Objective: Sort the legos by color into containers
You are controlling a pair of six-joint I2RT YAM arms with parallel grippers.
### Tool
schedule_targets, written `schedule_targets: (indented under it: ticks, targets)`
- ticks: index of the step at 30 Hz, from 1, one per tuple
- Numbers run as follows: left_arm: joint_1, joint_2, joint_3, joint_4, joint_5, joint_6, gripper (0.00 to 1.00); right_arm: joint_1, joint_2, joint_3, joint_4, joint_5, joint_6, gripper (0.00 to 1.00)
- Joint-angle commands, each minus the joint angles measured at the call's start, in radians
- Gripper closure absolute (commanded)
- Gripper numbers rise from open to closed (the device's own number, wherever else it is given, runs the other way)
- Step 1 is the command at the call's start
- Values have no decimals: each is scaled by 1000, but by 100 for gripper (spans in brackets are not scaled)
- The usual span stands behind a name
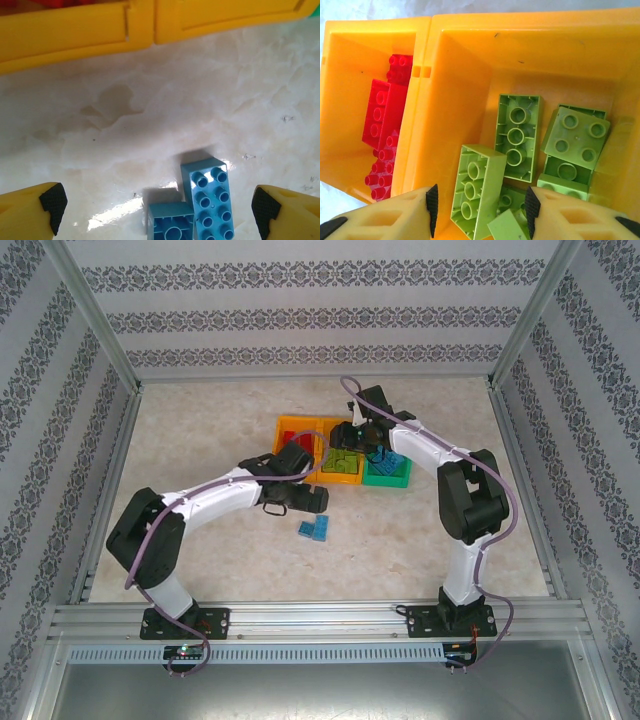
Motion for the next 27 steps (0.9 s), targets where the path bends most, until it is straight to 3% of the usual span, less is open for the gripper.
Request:
schedule_targets:
  ticks: [1, 6, 12, 24, 27]
  targets:
    - [-53, 40, 60, -90, -63, 39, 4, -4, -72, -20, 0, 5, 13, 47]
    - [-108, 130, 133, -159, -80, 41, 7, -21, -160, -101, 25, 22, 27, 41]
    - [-140, 223, 207, -226, -82, 18, 17, -61, -242, -183, 33, 26, 32, 41]
    - [-185, 308, 271, -251, -91, -1, 31, -138, -354, -307, 49, 24, 28, 40]
    - [-187, 322, 277, -255, -87, -2, 38, -158, -379, -338, 50, 28, 26, 40]
